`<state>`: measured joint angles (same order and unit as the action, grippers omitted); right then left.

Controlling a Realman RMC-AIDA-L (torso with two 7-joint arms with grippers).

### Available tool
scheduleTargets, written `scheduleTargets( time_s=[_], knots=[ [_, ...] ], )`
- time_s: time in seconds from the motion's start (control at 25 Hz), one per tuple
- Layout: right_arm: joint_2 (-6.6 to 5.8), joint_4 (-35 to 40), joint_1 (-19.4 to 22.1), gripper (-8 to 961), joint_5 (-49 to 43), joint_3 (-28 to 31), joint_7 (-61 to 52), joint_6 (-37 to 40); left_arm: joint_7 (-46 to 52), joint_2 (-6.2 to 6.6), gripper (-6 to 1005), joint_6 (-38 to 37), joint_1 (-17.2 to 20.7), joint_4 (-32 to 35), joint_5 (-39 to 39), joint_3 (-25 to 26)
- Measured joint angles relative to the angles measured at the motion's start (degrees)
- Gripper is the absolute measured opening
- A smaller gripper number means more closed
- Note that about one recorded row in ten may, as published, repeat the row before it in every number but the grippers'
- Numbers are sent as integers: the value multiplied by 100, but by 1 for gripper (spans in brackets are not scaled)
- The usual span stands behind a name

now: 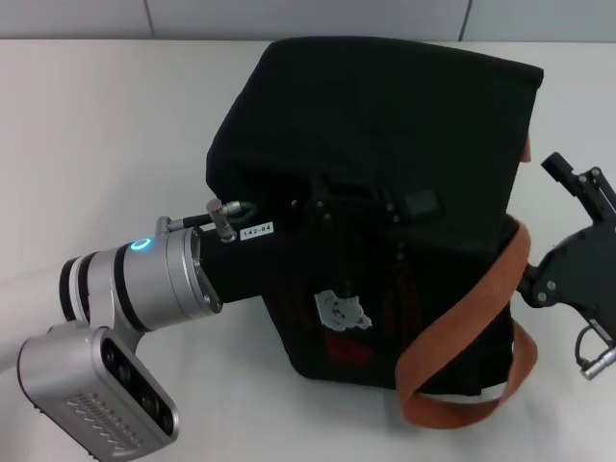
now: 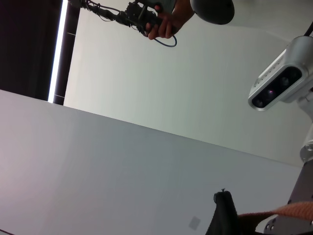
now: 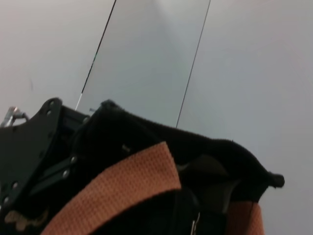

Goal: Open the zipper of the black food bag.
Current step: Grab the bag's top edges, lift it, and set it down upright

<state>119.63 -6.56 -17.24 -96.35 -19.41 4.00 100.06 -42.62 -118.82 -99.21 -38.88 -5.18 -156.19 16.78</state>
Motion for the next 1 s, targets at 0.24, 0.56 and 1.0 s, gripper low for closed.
scheduleTargets(
  time_s=[0.24,0.56,1.0],
  knots=[
    [12,-144,-22,835,5,55,389,-32,0,-8,94,0,-17,-8,1,1],
    [16,-257,-144,834,-53,-73,430,-100,0,-9,94,0,-23,-22,-1,1],
    [-8,-256,47,834,-269,-81,379,197,0,-9,94,-4,-23,-31,-60,19]
  ],
)
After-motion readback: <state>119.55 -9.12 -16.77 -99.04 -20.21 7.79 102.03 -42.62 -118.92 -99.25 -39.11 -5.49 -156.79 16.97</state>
